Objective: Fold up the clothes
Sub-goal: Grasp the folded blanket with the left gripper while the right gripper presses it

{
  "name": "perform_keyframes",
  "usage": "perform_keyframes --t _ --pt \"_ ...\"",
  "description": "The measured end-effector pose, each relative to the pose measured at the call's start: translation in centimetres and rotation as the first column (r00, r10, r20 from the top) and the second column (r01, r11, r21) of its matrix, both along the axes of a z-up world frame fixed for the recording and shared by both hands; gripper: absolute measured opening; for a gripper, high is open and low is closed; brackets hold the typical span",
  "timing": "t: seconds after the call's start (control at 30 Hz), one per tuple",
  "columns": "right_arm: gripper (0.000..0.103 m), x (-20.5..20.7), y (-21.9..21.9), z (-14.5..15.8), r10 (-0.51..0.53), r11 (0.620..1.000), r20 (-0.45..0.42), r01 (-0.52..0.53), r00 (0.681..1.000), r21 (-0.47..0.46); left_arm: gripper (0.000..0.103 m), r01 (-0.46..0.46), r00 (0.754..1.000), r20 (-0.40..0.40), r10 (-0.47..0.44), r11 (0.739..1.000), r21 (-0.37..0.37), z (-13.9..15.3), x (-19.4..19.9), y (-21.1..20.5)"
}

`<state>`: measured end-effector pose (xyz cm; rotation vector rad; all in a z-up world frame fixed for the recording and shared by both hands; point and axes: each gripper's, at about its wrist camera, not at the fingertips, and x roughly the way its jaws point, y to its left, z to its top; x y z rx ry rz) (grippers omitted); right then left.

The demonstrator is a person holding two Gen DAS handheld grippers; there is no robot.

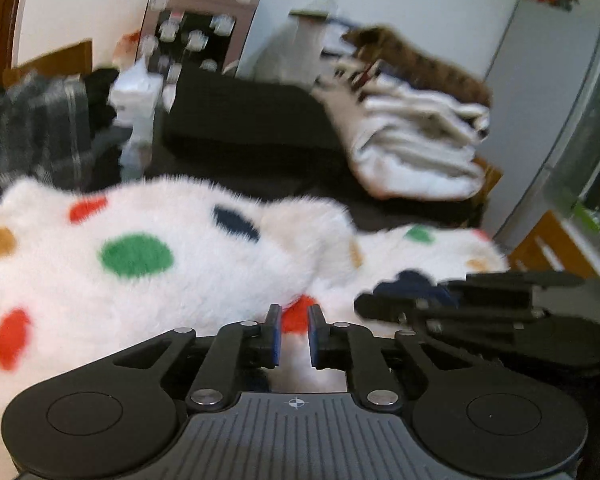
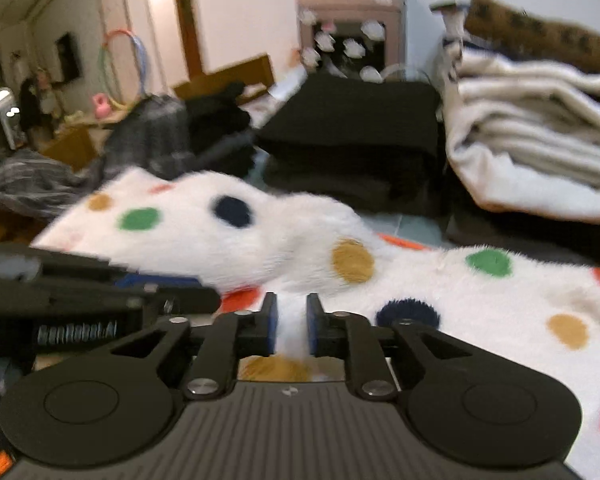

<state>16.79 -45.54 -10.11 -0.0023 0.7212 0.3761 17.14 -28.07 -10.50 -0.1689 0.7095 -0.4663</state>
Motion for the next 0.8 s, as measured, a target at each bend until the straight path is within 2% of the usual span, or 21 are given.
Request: perform_keyframes --t 0.17,0.23,0.37,0.5,0.57,0.73,0.8 --pt "0.023 -3.9 0.7 0.9 0.076 0.997 -0.009 -0.076 0.997 -0.027 0.015 0.065 0.998 0.018 -0.065 0.998 0.021 1.1 -3.3 -0.2" --pt "0.023 -5.3 1.3 0.5 0.103 0.993 -0.017 -0.104 0.995 -0.061 0.015 0.086 0.996 -0.003 -0.086 0.995 0.046 0.3 -4.1 -0.5" --pt "0.020 -5.9 2.7 -1.7 0.130 0.981 -0.055 -0.137 0.990 -0.140 0.015 0.085 0.992 -0.101 -0.076 0.992 0.089 -2.7 -3.6 -0.9" --pt "0.020 -5.5 3.1 -3.9 0.144 0.974 -0.069 -0.154 0.987 -0.167 0.015 0.098 0.989 -0.123 -0.083 0.987 0.124 -4.5 -2.8 -1.3" --pt "0.020 -5.6 3.1 -3.6 0.147 0.974 -0.064 -0.155 0.987 -0.167 0.014 0.097 0.989 -0.122 -0.082 0.988 0.118 -4.1 -2.7 -1.3" --pt "0.020 -6.9 3.1 -0.5 0.160 0.976 -0.028 -0.163 0.987 -0.146 0.017 0.059 0.996 -0.067 -0.056 0.997 0.050 -1.6 -4.2 0.3" --pt "0.020 -7.7 3.2 0.4 0.184 0.972 -0.016 -0.184 0.983 -0.149 0.028 0.035 0.999 -0.042 -0.034 0.999 0.028 -0.4 -5.0 1.5"
